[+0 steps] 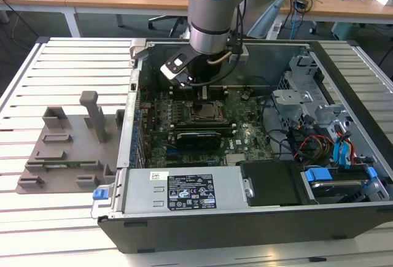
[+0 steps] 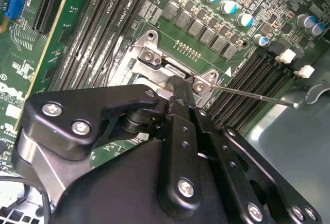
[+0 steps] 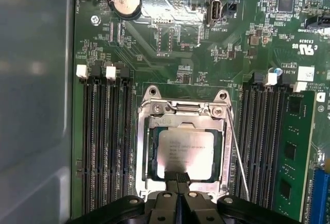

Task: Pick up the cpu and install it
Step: 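Close the cpu cover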

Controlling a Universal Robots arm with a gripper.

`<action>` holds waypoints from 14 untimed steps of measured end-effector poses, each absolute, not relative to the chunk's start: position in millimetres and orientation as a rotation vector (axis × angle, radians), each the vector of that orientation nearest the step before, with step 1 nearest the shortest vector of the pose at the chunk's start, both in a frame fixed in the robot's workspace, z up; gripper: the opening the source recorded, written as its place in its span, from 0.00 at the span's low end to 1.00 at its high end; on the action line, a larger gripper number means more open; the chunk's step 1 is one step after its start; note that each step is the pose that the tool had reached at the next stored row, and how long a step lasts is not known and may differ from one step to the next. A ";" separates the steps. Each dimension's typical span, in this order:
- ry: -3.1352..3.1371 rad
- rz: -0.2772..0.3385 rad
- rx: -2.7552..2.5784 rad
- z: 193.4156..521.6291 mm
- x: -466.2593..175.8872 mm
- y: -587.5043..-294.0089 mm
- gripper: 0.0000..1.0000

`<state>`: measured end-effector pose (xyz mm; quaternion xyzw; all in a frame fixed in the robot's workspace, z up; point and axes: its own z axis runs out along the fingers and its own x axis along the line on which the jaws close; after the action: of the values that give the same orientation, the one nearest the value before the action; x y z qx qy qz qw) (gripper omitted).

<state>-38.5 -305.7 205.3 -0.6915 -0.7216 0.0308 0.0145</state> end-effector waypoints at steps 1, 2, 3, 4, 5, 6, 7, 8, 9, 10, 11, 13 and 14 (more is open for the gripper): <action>-2.246 0.096 -2.152 204.8 -38.8 -305.8 0.11; -2.246 0.096 -2.152 204.4 -38.9 -305.8 0.11; -2.246 0.097 -2.153 203.9 -38.9 -305.8 0.11; -2.246 0.097 -2.153 203.6 -38.6 -305.8 0.11; -2.245 0.097 -2.153 203.6 -37.5 -305.8 0.11; -2.246 0.096 -2.153 203.5 -35.3 -305.8 0.11; -2.246 0.096 -2.153 203.5 -32.3 -305.8 0.11; -2.246 0.096 -2.153 203.5 -29.9 -305.8 0.11; -2.246 0.096 -2.153 203.6 -28.2 -305.8 0.11; -2.246 0.095 -2.153 203.8 -27.0 -305.7 0.11; -2.246 0.094 -2.152 204.2 -26.1 -305.6 0.11; -2.246 0.096 -2.153 209.8 -25.2 -305.7 0.11; -2.246 0.096 -2.153 211.6 -25.1 -305.7 0.11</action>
<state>-25.1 -305.7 211.6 -0.6916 -0.7215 0.0307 0.0145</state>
